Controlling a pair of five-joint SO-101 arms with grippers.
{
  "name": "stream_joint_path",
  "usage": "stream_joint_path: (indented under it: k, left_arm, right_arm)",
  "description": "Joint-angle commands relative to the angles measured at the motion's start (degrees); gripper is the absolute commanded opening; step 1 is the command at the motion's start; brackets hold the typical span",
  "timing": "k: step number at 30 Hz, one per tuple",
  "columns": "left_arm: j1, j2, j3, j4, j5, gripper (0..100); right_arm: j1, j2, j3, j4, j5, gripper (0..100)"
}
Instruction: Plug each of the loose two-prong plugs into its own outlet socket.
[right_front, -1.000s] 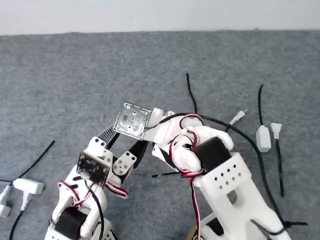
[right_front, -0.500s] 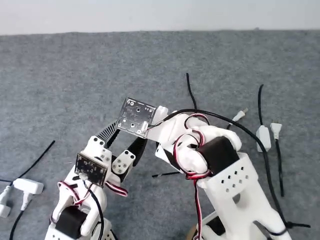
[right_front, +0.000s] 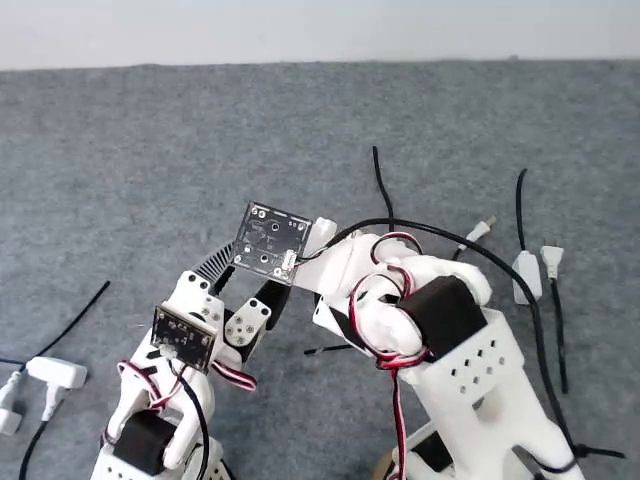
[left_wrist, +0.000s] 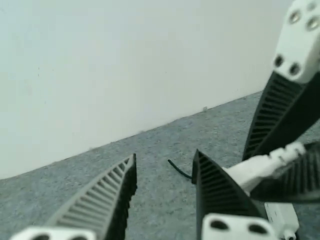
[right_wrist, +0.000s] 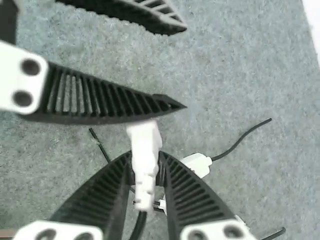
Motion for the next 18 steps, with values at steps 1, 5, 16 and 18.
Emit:
stream_joint_path:
  k: [1, 5, 16, 18]
  left_arm:
    - [1.8, 0.6, 0.7, -0.6, 0.4, 19]
    - [3.0, 0.6, 0.9, -0.4, 0.4, 19]
    - [3.1, 0.6, 1.5, -0.5, 0.4, 19]
    - [4.1, 0.6, 1.9, -0.5, 0.4, 19]
  right_arm:
    - [-1.8, -1.8, -4.8, 0.0, -1.4, 0.9]
    - [-1.8, -1.8, -4.9, 0.0, -2.6, 0.9]
    - [-1.9, -1.8, -5.1, 1.6, -2.7, 0.9]
    - [-1.9, -1.8, -5.1, 1.7, -2.7, 0.9]
